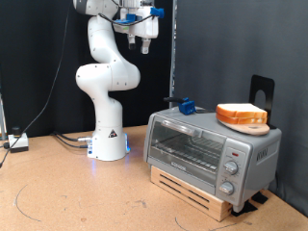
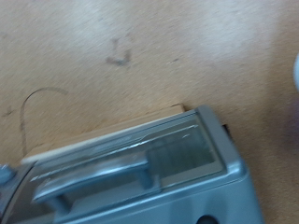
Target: Make a piece of toast with the oven
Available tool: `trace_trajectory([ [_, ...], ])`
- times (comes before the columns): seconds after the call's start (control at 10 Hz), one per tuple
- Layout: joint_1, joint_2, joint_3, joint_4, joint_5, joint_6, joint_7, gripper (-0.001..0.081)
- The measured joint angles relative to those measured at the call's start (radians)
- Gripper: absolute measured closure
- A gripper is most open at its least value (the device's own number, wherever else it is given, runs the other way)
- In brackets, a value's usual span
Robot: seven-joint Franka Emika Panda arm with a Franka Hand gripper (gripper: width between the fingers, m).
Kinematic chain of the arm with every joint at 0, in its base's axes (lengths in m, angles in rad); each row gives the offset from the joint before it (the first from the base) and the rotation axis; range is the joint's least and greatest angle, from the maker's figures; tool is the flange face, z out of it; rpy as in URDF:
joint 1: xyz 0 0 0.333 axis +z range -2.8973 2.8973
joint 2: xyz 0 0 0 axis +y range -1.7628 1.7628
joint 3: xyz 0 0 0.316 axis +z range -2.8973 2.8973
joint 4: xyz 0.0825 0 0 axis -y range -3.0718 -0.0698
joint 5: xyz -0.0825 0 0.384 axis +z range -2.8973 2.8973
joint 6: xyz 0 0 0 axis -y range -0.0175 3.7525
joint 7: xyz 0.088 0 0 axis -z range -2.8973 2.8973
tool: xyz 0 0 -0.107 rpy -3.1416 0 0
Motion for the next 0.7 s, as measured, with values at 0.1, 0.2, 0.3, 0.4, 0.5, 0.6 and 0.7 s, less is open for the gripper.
trace_trajectory([
  [0.1,0.014,-0.003,0.0,-0.005,0.015,0.061,-0.074,-0.0004],
  [0.2,0.042,-0.006,-0.002,-0.011,0.023,0.097,-0.169,-0.0004],
  [0.3,0.071,-0.005,-0.007,-0.014,0.024,0.099,-0.275,-0.0004],
  [0.4,0.093,0.002,-0.02,-0.017,0.016,0.093,-0.389,-0.0004],
  [0.5,0.105,0.016,-0.037,-0.021,-0.011,0.089,-0.51,-0.0004],
  [0.6,0.12,0.037,-0.048,-0.02,-0.025,0.089,-0.603,-0.0004],
  [0.7,0.114,0.036,-0.045,-0.02,-0.019,0.093,-0.564,-0.0004],
])
